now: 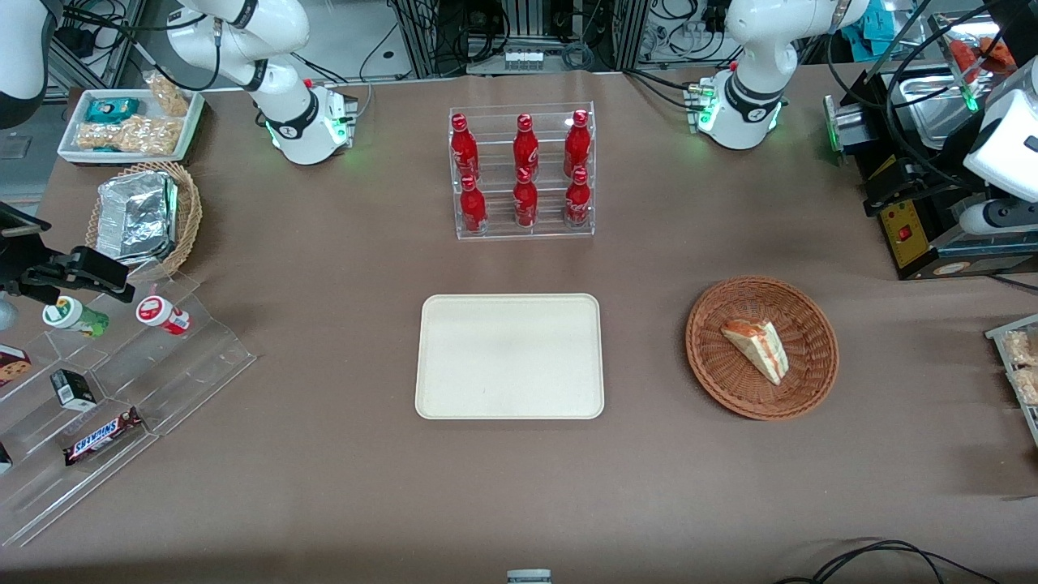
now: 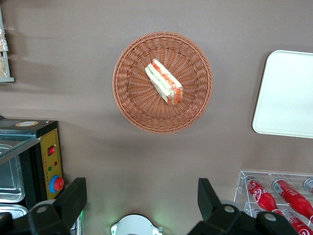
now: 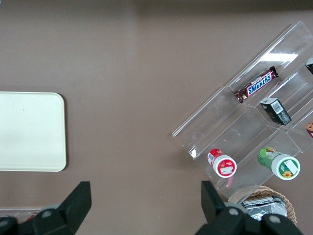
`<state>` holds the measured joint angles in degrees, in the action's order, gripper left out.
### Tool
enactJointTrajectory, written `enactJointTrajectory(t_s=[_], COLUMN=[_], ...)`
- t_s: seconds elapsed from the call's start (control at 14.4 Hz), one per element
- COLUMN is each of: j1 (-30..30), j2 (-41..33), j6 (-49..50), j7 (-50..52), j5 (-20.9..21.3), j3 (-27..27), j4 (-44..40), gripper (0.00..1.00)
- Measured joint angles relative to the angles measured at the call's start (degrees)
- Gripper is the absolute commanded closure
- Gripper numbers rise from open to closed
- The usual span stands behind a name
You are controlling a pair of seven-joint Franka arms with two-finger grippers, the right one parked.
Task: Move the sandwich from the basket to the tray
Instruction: 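Move the left gripper down over the sandwich in the wicker basket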
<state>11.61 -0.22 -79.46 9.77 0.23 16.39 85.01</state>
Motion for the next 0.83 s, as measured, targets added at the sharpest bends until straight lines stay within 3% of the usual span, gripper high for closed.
enactJointTrajectory(t_s=[0.56, 0.83], j1=[0.0, 0.2], j2=[0.4, 5.9], j6=[0.2, -0.2], j7=[0.3, 9.1], j5=[0.2, 0.3], j3=[-0.1, -0.7], j4=[0.6, 2.6], gripper=[0.00, 0.00])
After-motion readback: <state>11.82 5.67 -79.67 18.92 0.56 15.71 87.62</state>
